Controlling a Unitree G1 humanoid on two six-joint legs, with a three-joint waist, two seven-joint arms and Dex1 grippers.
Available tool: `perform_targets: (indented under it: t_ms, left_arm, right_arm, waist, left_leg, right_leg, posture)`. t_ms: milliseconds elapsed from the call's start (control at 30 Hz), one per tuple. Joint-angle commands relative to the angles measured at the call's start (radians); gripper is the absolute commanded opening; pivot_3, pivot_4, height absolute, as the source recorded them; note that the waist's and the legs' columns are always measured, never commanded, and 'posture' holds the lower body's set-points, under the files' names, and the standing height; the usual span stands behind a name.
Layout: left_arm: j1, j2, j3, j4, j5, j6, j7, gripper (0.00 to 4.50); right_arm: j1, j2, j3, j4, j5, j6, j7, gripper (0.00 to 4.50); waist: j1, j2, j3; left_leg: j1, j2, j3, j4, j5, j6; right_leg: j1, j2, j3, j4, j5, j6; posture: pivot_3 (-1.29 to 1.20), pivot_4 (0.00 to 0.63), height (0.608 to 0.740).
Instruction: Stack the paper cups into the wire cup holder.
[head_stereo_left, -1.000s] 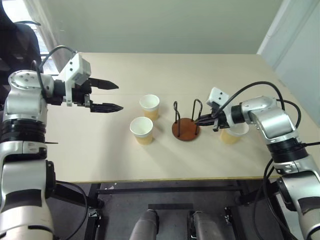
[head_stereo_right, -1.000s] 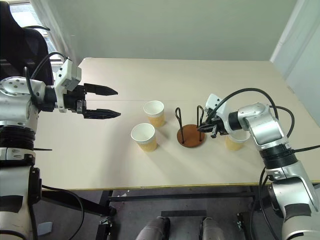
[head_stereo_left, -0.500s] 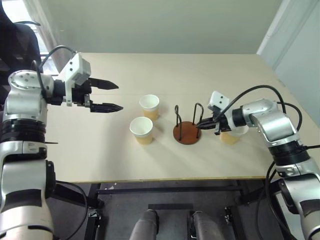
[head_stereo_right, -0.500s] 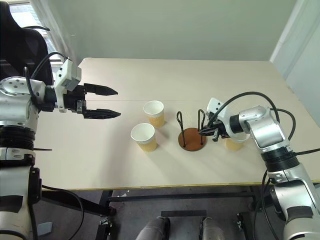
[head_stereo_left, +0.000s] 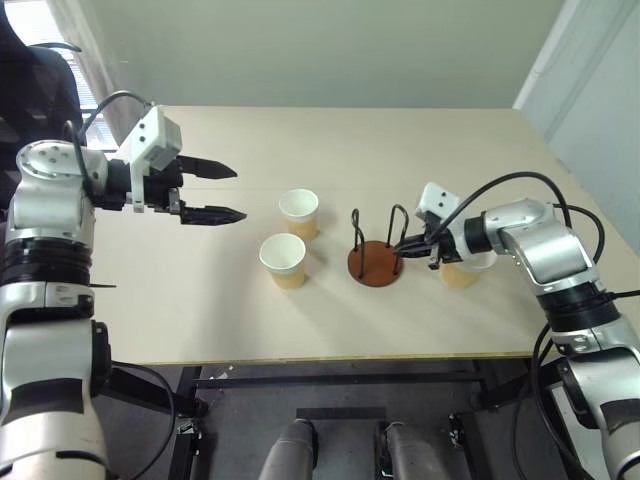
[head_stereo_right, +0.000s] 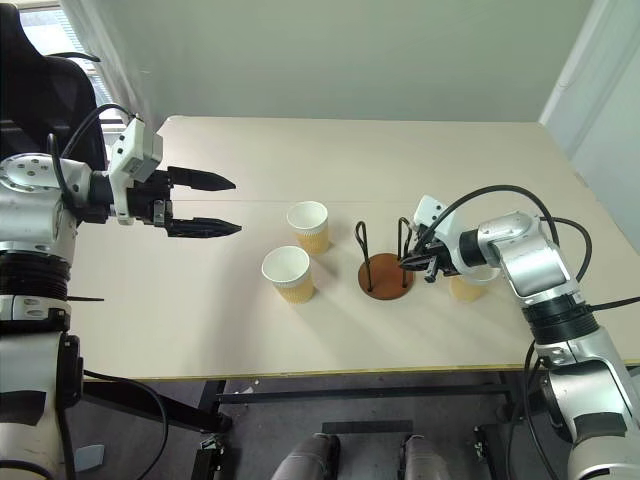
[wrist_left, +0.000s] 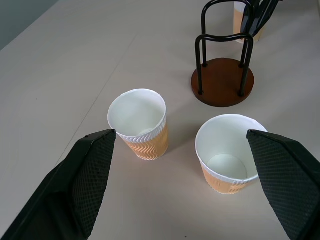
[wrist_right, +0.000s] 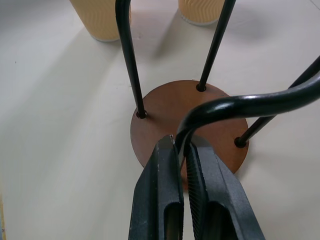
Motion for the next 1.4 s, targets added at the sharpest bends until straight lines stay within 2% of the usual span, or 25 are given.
perform_targets:
  t_ms: [33,133,367,567,833,1067,1267,1400]
  left_arm:
    - [-0.03,0.019,0.021,-0.015,-0.007,-0.006,-0.003,4.5]
    - [-0.029,0.018,0.021,-0.015,-0.007,-0.006,-0.003,4.5]
    - [-0.033,0.015,0.02,-0.012,-0.008,-0.007,-0.002,4.5]
    - [-0.044,-0.004,0.016,-0.027,-0.026,0.017,-0.021,4.5]
    - [-0.063,-0.017,-0.056,-0.12,-0.115,0.105,-0.063,4.5]
    - [-0.094,-0.021,-0.143,-0.121,-0.167,0.094,-0.063,4.5]
    - [-0.111,-0.031,-0.166,-0.091,-0.173,0.071,-0.063,4.5]
    - [-0.109,-0.027,-0.175,-0.086,-0.177,0.055,-0.063,4.5]
  right_arm:
    - [-0.001,-0.019,0.003,-0.02,-0.007,-0.011,-0.008,0.27]
    - [0.006,-0.024,0.011,-0.03,-0.005,-0.003,-0.004,0.99]
    - [0.012,-0.032,0.018,-0.033,-0.008,0.002,-0.005,3.45]
    - [0.005,-0.062,-0.009,-0.042,0.007,0.0,0.009,3.45]
    - [-0.002,-0.192,-0.064,-0.11,0.063,0.02,0.075,3.45]
    - [0.003,-0.34,-0.097,-0.204,0.11,0.0,0.171,3.45]
    - [0.042,-0.463,-0.092,-0.227,0.088,-0.089,0.237,3.45]
    - [0.083,-0.495,-0.039,-0.207,-0.022,-0.244,0.218,3.45]
  waist:
    - [0.0,0.0,0.0]
    - [0.0,0.0,0.0]
    - [0.0,0.0,0.0]
    - [0.001,0.0,0.0]
    - [0.005,0.0,0.0]
    - [0.005,-0.001,0.0]
    - [0.005,-0.001,0.0]
    - [0.005,-0.001,0.0]
  left_leg:
    - [0.0,0.0,0.0,0.0,0.0,0.0]
    - [0.0,0.0,0.0,0.0,0.0,0.0]
    - [0.0,0.0,0.0,0.0,0.0,0.0]
    - [0.0,0.0,0.0,0.0,0.0,0.0]
    - [-0.001,0.0,0.0,0.001,0.0,0.0]
    - [-0.001,0.0,0.001,0.001,0.0,0.0]
    - [0.0,0.0,0.001,0.001,0.0,0.001]
    - [0.0,0.0,0.001,0.001,0.0,0.001]
  right_leg:
    - [0.0,0.0,0.0,0.0,0.0,0.0]
    - [0.0,0.0,0.0,0.0,0.0,0.0]
    - [0.0,0.0,0.0,0.0,0.0,0.0]
    - [0.0,0.0,0.0,0.0,0.0,0.0]
    - [0.001,0.0,0.0,-0.001,0.0,0.0]
    - [0.001,0.0,0.0,-0.001,-0.001,0.002]
    - [0.004,0.0,0.001,-0.003,-0.002,0.004]
    - [0.004,0.0,0.001,-0.003,-0.003,0.007]
  posture:
    - [0.0,0.15,0.74]
    - [0.0,0.15,0.74]
    - [0.0,0.15,0.74]
    - [0.0,0.15,0.74]
    - [0.0,0.15,0.74]
    - [0.0,0.15,0.74]
    - [0.0,0.15,0.74]
    - [0.0,0.15,0.74]
